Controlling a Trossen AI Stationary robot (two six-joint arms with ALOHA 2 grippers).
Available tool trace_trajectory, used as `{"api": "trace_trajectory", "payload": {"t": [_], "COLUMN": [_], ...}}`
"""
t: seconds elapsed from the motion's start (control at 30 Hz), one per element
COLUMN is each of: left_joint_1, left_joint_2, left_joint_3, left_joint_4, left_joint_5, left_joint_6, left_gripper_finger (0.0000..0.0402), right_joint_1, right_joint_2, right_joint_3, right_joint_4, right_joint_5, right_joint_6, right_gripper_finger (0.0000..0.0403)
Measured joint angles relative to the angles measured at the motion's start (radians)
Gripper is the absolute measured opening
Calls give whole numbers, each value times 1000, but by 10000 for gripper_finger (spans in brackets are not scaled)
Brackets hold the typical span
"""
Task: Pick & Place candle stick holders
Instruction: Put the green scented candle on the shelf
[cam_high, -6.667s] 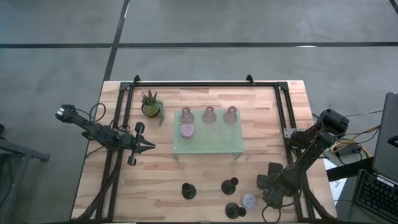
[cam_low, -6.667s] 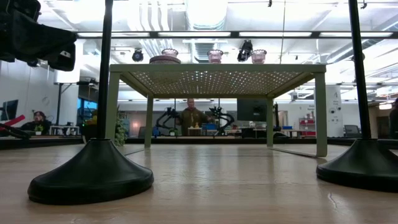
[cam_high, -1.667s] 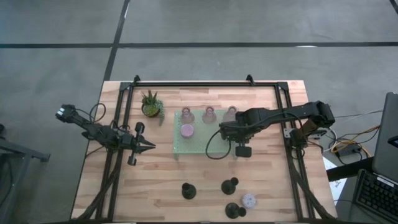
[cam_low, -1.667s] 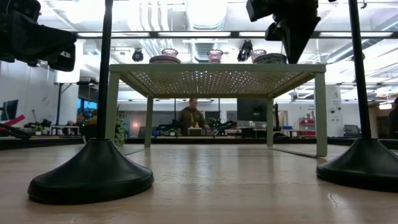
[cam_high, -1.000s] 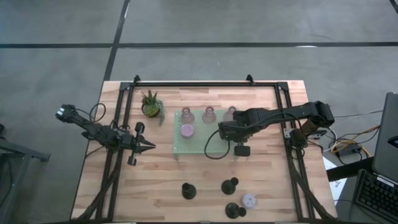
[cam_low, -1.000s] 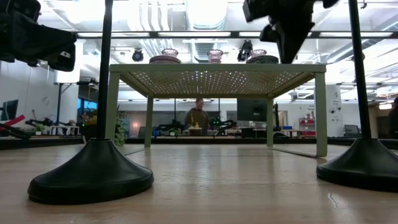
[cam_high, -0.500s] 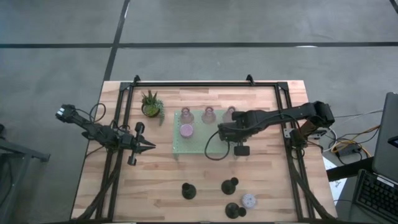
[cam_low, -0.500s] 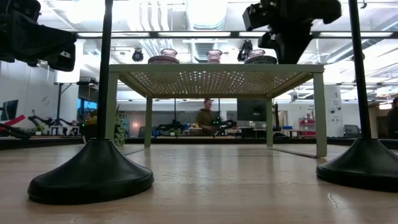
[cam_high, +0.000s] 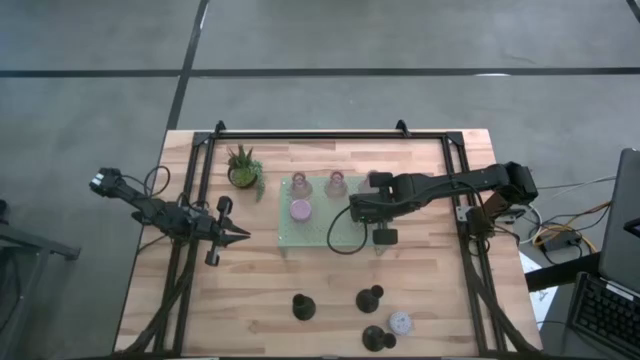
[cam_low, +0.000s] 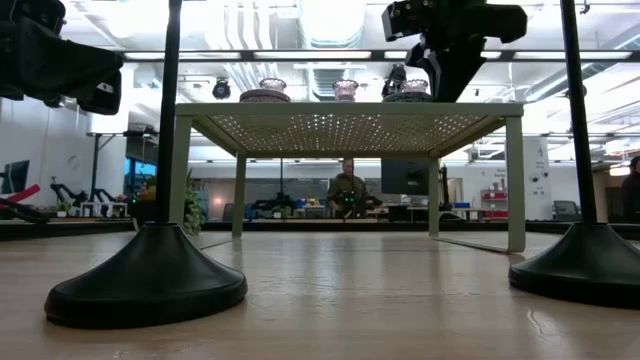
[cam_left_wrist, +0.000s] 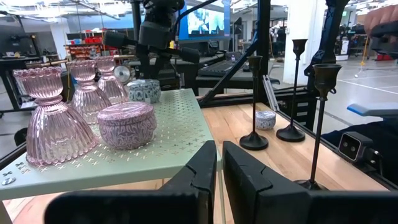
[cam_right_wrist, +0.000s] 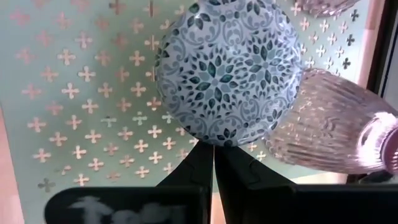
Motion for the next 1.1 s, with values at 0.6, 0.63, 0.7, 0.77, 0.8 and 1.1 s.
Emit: {"api": "trace_trajectory", "payload": {"t": [0.6, 0.63, 0.7, 0.77, 0.8, 1.1], "left_joint_1": [0, 0, 0, 0, 0, 0], "left_joint_2": [0, 0, 0, 0, 0, 0], "left_joint_3": [0, 0, 0, 0, 0, 0], "left_joint_4": [0, 0, 0, 0, 0, 0], "left_joint_5": [0, 0, 0, 0, 0, 0], "left_joint_6": [0, 0, 0, 0, 0, 0], "left_gripper_finger": [32, 32, 32, 32, 32, 32], "right_joint_1": [-2, -2, -2, -2, -2, -2], "right_joint_2": [0, 0, 0, 0, 0, 0], "right_joint_3": [0, 0, 0, 0, 0, 0], "right_joint_4": [136, 140, 163, 180, 187, 235], "right_joint_5": [-14, -14, -14, -14, -14, -14], "right_joint_6": [-64, -65, -69, -82, -87, -123], "right_gripper_finger": [8, 8, 8, 8, 8, 8]}}
